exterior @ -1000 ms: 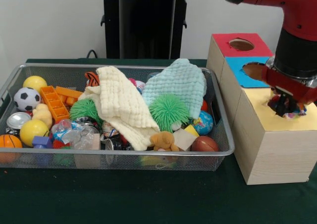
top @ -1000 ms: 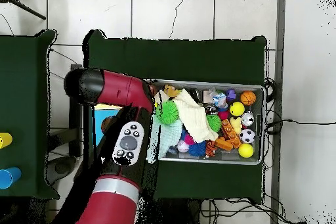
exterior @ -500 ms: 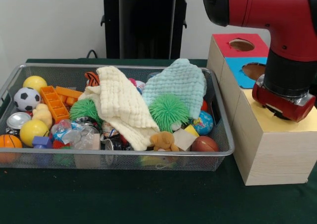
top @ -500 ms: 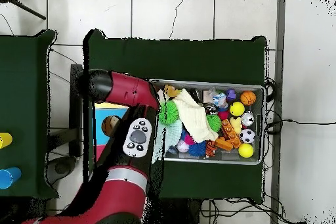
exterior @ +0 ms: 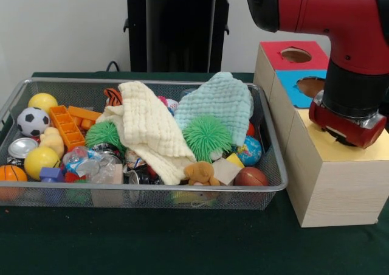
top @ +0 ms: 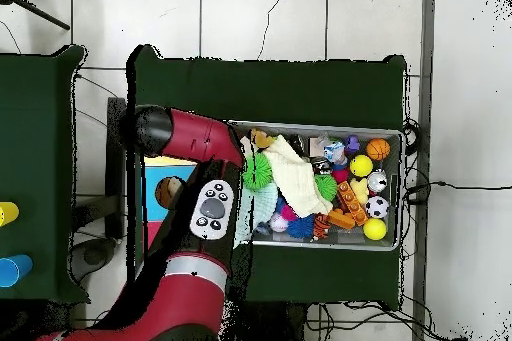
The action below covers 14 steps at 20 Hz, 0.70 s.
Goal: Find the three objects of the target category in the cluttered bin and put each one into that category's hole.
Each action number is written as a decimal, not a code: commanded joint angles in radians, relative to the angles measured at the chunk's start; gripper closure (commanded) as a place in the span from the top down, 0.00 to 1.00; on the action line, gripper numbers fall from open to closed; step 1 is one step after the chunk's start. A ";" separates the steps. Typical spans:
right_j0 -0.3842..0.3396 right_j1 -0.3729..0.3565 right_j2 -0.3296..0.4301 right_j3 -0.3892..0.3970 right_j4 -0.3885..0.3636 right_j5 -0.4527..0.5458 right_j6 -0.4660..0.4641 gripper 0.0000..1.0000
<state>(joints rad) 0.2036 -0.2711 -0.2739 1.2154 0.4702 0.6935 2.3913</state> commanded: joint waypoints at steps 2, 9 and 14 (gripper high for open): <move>-0.011 -0.167 -0.032 0.047 -0.062 0.238 0.116 0.00; -0.062 -0.229 0.001 0.000 -0.068 0.273 0.075 0.00; -0.071 -0.262 0.017 0.013 -0.078 0.290 0.063 0.00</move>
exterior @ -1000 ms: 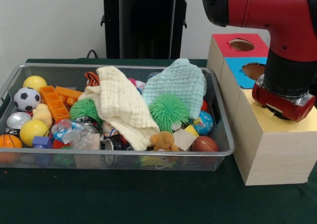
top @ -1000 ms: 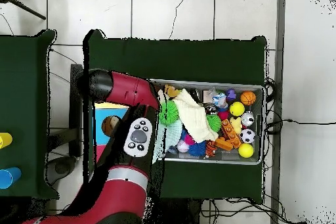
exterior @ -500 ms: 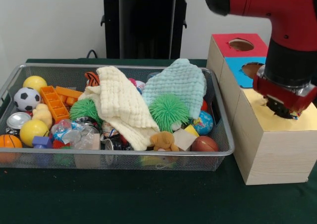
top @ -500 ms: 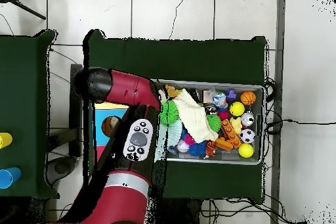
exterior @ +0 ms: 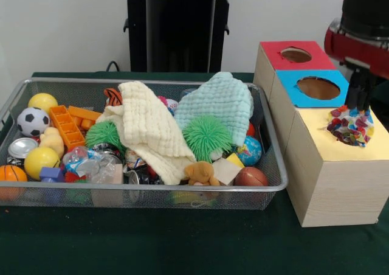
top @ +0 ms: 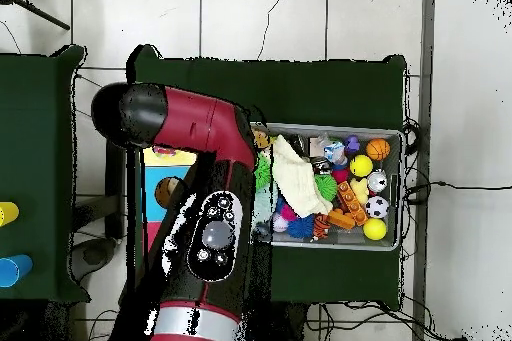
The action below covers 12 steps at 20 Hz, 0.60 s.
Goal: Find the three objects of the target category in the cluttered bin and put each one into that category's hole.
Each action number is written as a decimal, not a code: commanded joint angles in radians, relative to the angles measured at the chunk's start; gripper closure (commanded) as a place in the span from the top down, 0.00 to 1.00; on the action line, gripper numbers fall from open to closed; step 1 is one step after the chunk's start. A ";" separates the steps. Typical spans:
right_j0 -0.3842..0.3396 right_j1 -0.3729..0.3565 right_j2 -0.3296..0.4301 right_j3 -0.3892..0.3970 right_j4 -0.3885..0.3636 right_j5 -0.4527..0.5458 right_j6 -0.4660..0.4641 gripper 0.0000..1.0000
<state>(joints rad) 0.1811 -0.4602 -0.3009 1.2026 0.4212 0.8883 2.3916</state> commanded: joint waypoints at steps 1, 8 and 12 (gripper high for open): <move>-0.052 -0.076 0.039 0.013 -0.037 0.107 0.062 0.00; -0.099 -0.062 0.020 -0.041 -0.109 0.120 0.010 0.00; -0.124 -0.076 0.029 -0.021 -0.146 0.109 -0.022 0.00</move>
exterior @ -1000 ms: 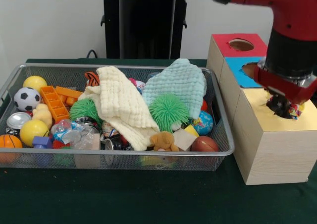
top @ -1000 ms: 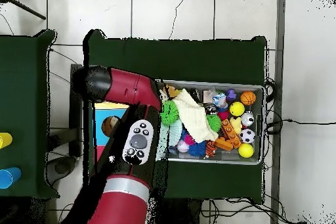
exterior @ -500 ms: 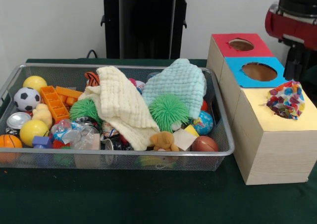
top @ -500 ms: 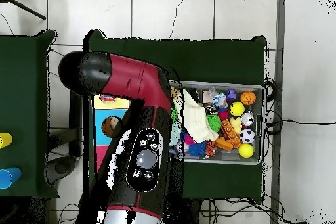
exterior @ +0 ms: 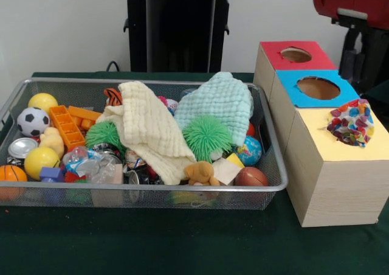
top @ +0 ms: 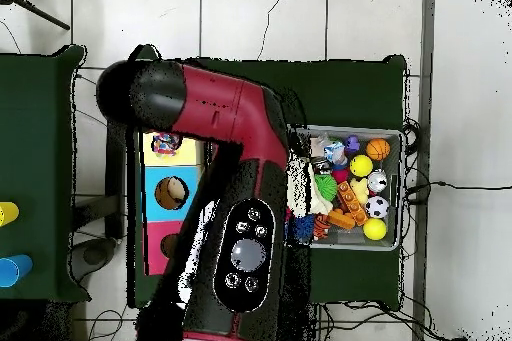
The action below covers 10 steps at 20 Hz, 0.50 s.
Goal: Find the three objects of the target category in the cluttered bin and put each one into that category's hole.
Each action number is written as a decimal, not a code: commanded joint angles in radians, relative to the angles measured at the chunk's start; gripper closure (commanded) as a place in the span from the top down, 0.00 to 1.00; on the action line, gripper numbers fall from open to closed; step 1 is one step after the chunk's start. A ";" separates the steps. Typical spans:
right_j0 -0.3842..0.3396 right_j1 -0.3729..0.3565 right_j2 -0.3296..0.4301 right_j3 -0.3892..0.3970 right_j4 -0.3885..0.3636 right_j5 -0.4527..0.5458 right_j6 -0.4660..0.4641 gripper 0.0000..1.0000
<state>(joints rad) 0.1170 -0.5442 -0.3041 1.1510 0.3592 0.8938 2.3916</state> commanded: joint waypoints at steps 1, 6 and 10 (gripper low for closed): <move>-0.069 0.005 0.025 0.026 -0.105 0.105 -0.038 0.00; -0.106 0.018 0.012 -0.003 -0.193 0.051 -0.086 0.00; -0.135 0.027 0.019 0.000 -0.251 -0.004 -0.104 0.00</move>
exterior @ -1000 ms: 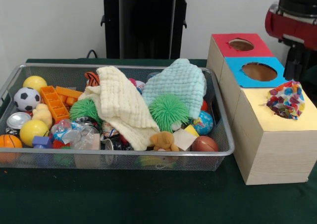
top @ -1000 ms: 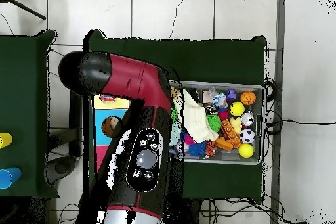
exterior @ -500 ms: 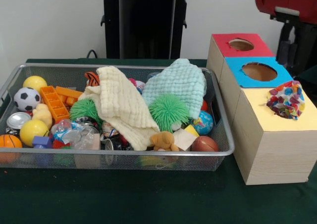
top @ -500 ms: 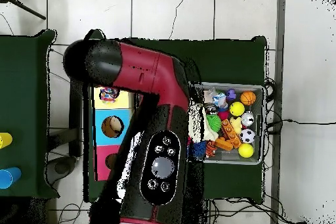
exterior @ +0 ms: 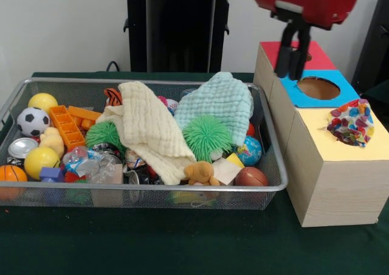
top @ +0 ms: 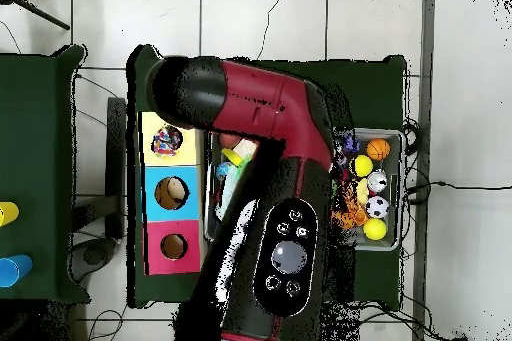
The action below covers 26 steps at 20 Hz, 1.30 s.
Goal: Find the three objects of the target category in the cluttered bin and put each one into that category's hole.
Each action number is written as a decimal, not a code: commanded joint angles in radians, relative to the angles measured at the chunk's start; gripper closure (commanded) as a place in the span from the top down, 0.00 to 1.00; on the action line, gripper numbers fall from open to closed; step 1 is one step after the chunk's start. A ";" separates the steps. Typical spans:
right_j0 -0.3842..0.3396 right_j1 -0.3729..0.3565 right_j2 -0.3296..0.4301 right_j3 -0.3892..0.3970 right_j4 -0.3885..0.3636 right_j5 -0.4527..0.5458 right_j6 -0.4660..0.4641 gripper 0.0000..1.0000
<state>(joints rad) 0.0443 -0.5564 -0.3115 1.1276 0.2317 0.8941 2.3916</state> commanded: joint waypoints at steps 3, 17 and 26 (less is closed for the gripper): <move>-0.094 0.045 0.051 0.042 -0.152 -0.046 -0.109 0.00; -0.130 0.030 0.131 0.264 -0.158 -0.133 -0.046 0.00; -0.142 0.016 0.156 0.315 -0.157 -0.155 -0.036 1.00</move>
<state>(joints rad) -0.0803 -0.5570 -0.2632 1.2985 0.1137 0.7661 2.3916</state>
